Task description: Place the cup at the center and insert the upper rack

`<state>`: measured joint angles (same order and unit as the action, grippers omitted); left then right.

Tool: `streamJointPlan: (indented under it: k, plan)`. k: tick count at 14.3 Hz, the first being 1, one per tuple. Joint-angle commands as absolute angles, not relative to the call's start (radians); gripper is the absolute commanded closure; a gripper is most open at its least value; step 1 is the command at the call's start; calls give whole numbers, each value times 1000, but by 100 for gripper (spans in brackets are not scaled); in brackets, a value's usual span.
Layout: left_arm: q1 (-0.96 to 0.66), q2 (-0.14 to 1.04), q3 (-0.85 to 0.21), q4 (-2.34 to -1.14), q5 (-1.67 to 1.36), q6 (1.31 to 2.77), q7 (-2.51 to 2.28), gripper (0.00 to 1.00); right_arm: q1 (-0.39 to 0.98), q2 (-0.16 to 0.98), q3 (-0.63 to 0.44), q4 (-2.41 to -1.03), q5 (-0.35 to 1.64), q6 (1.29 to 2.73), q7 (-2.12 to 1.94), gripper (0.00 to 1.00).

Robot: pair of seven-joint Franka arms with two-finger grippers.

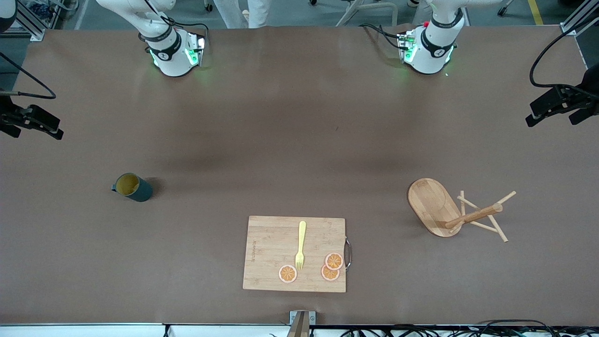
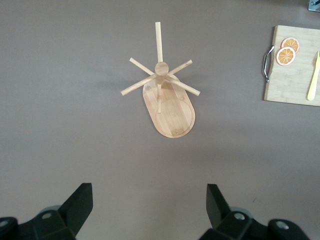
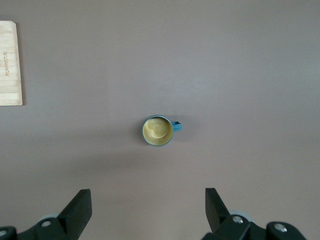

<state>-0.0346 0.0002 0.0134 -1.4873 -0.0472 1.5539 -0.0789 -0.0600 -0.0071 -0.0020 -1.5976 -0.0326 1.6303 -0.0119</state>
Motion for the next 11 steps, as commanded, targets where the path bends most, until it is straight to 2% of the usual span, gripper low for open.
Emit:
streamJointPlan:
  k: [1, 11]
  plan:
    - [-37, -14, 8, -1485, -37, 1543, -80, 0, -67, -47, -2, -1652, -15, 1643, -28, 0]
    - [-29, -11, 2, -1482, -38, 1543, -78, 0, -71, -49, -3, -1655, -15, 1643, -25, 0]
